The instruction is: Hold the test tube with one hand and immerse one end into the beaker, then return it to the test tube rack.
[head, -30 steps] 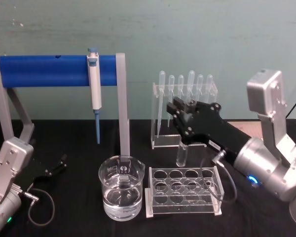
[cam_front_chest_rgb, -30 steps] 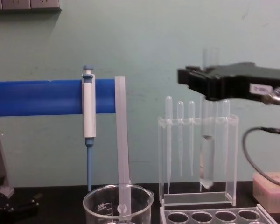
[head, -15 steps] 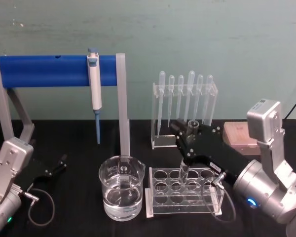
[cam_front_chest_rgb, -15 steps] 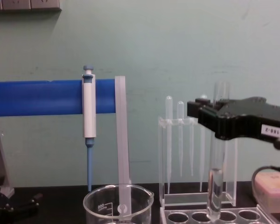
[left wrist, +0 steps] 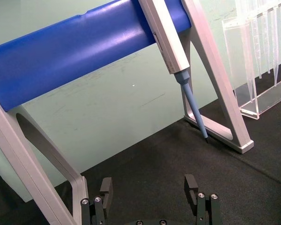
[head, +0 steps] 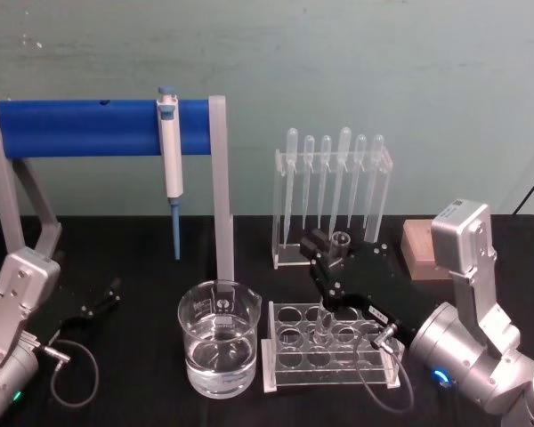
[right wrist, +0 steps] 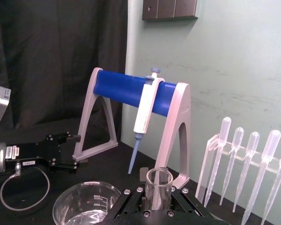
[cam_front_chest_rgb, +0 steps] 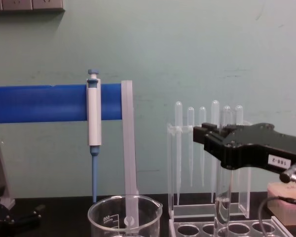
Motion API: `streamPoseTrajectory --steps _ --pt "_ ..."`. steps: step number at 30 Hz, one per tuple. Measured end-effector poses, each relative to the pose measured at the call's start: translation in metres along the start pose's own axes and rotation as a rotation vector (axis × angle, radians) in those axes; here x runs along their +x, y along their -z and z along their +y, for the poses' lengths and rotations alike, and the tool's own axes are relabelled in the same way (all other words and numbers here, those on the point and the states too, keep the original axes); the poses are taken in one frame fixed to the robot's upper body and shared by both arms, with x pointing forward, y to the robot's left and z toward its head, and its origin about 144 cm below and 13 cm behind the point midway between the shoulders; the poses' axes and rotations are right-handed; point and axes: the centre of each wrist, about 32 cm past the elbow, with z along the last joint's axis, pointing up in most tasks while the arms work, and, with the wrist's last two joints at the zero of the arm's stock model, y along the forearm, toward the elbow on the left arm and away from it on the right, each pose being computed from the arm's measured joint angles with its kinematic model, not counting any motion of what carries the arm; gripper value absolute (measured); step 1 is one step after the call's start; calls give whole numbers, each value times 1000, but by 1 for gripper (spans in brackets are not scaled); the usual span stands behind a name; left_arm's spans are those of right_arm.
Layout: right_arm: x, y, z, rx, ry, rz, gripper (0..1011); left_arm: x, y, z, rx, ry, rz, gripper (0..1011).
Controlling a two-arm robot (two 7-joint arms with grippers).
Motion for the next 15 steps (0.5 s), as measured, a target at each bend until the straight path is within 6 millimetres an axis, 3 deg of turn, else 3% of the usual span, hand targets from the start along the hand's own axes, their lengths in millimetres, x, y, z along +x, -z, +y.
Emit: streamPoseTrajectory --steps 15 --pt "-1 19 4 -29 1 26 136 0 0 0 0 0 0 1000"
